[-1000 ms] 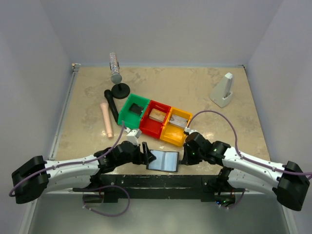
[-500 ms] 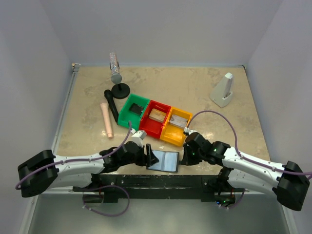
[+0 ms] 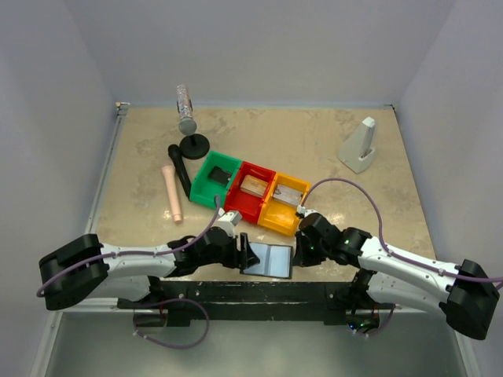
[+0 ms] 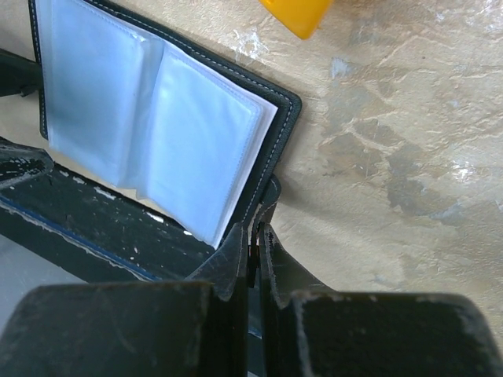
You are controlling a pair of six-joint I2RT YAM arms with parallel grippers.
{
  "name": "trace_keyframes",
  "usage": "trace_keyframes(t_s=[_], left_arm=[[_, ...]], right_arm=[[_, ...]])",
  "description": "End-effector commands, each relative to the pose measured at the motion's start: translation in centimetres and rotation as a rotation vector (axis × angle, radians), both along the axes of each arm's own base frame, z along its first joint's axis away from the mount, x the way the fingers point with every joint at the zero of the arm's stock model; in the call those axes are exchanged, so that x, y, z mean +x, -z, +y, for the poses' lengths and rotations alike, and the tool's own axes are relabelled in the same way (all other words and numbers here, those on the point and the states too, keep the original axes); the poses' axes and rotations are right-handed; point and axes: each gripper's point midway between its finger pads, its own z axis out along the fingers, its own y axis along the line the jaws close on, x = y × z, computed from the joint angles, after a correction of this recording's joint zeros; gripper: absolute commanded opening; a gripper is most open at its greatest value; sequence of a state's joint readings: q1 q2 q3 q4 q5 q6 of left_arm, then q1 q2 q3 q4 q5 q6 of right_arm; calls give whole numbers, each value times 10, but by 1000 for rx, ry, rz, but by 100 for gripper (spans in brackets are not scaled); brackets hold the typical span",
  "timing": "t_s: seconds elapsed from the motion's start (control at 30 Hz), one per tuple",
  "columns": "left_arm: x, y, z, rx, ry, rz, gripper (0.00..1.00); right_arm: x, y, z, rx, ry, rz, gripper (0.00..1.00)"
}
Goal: Take the credit cards out of the card holder
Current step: Remove the credit card from the card holder.
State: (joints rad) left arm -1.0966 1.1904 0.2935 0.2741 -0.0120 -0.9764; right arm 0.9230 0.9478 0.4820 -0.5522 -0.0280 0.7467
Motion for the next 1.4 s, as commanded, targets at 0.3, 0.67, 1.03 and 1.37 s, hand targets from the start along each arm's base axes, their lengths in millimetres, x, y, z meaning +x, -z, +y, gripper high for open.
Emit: trace_keyframes(t_s=[0.3,0.67,1.03,1.37], left_arm=[[-15,-46,-40,-196,177,-52,65],[-21,-69,-66,-246,285,-80,66],[-21,-74,-79,-239,311,-87,66],[-12,-62,-54,-200,201,-103,66]], right_arm=[[1,-7,13,54,-32,-8,0],[1,-9,11,43,-32,-11,0],[0,-9,5,34,-24,-20,0],[0,-10,5,42,-27,-26,0]])
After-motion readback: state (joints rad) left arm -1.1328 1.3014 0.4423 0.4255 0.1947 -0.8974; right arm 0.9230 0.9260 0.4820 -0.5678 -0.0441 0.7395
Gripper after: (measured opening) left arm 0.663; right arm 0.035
